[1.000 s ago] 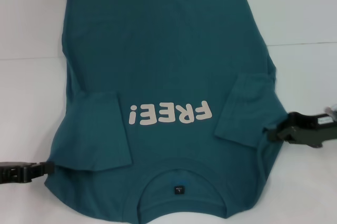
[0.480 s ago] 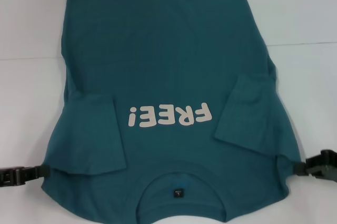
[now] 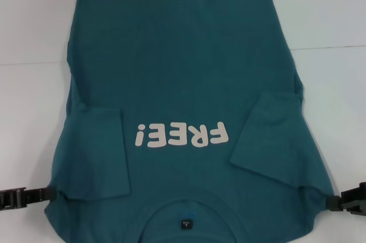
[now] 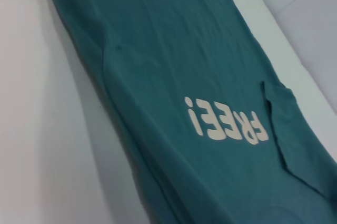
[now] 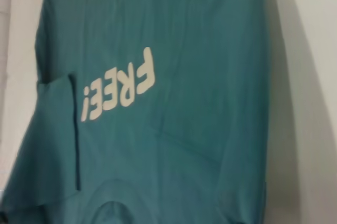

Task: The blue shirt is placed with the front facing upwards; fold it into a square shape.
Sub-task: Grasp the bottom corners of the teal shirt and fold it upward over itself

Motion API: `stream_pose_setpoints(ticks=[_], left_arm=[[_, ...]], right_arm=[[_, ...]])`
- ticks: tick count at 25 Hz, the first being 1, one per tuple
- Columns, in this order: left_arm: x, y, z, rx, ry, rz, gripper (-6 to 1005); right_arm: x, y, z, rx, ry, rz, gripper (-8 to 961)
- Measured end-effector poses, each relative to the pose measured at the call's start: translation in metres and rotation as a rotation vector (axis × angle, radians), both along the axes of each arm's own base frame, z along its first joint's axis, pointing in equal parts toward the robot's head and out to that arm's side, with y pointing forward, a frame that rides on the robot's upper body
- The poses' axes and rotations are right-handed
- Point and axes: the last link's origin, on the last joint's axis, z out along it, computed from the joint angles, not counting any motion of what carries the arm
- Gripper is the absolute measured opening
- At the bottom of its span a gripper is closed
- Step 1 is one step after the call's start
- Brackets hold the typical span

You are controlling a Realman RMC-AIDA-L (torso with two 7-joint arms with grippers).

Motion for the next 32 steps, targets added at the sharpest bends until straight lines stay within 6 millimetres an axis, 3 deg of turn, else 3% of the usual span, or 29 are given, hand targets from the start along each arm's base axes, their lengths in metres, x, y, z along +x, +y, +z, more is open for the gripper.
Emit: stream_pose_setpoints(ticks=[19, 32], left_arm=[[0.005, -0.035, 0.008, -0.052, -0.14, 0.026, 42], [-0.001, -0.066, 0.006, -0.038, -0.199, 0.068, 44]], right_arm=[[0.009, -0.052, 0.033, 0.058, 0.176, -0.025, 56], [0.027, -0.096, 0.037, 0.115, 0.204, -0.066, 55]])
